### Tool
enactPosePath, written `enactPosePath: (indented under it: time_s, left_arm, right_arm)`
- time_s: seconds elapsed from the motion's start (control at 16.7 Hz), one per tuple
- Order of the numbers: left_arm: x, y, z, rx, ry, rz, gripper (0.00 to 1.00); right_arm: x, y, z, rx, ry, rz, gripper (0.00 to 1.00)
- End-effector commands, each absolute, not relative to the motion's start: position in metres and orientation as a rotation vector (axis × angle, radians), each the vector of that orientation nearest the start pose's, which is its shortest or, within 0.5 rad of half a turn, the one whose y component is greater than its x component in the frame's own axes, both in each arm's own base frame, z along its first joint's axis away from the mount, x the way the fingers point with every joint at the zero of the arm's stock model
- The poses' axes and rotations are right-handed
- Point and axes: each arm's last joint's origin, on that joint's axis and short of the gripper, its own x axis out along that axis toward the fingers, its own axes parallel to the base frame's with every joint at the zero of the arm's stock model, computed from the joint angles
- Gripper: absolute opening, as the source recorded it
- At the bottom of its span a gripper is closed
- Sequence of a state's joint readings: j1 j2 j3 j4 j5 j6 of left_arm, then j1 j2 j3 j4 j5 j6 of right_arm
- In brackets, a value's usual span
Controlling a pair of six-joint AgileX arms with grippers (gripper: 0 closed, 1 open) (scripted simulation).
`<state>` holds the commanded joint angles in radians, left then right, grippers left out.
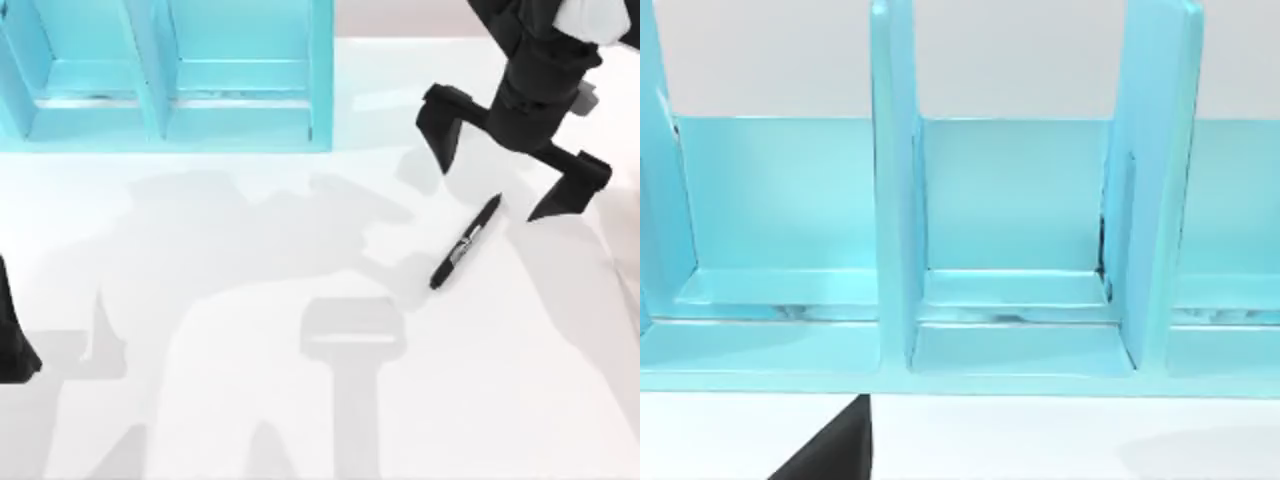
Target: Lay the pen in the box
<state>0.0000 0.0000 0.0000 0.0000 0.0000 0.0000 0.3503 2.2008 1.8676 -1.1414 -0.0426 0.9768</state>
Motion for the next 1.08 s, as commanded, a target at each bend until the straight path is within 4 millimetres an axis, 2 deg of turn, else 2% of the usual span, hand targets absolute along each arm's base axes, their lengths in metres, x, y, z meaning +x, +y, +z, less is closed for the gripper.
enactPosePath:
  time_s: [0.12,0.42,0.54,0.66,0.96,1.08]
  left_arm:
    - [0.106,-0.001,0.160,0.000,0.000,0.000,1.00]
    - [0.106,-0.001,0.160,0.000,0.000,0.000,1.00]
    - [0.106,-0.001,0.160,0.000,0.000,0.000,1.00]
    - [0.106,-0.001,0.160,0.000,0.000,0.000,1.00]
    - [0.106,-0.001,0.160,0.000,0.000,0.000,1.00]
    - [0.106,-0.001,0.160,0.000,0.000,0.000,1.00]
  right_arm:
    - [0.419,0.157,0.186,0.560,1.481,-0.420,1.00]
    - [0.418,0.159,0.186,0.556,1.481,-0.416,1.00]
    - [0.419,0.159,0.179,0.557,1.483,-0.420,1.00]
    - [0.422,0.160,0.161,0.559,1.484,-0.423,1.00]
    - [0.426,0.164,0.098,0.563,1.476,-0.417,1.00]
    - [0.425,0.164,0.087,0.560,1.481,-0.421,1.00]
